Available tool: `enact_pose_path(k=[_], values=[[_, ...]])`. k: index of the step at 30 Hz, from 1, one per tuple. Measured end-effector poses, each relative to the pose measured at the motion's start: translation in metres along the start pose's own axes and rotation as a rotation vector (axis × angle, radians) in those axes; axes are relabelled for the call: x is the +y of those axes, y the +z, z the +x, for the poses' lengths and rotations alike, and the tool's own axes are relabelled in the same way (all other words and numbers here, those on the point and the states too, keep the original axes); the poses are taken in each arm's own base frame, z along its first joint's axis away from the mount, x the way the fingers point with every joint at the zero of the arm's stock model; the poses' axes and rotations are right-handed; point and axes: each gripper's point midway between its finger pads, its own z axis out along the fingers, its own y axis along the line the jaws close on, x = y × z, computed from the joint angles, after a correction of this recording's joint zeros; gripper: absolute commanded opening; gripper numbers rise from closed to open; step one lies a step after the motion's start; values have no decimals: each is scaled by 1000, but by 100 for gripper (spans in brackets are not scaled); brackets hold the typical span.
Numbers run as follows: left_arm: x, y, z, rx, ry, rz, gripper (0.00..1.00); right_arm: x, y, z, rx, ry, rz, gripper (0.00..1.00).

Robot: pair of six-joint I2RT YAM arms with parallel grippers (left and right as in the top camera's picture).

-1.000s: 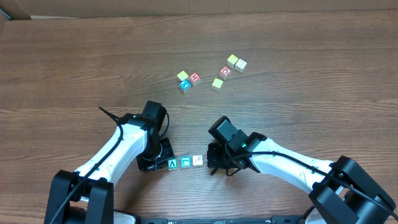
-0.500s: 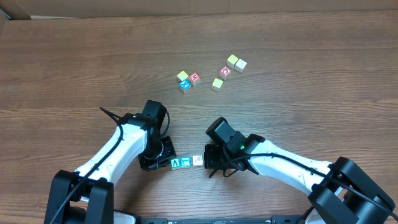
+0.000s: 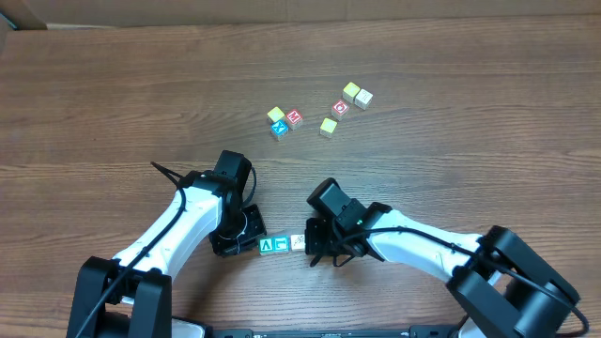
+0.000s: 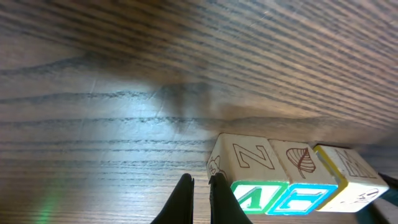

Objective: Flip 5 blocks
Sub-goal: 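Push the block row together between left and right grippers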

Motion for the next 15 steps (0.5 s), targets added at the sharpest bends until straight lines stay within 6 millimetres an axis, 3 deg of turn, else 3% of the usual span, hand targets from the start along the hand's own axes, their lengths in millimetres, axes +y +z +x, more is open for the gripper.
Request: enact_pose_path(k=[15], values=[[-3,0,-2,-8,2,15,4,3,1,0,4,-1,-11,4]])
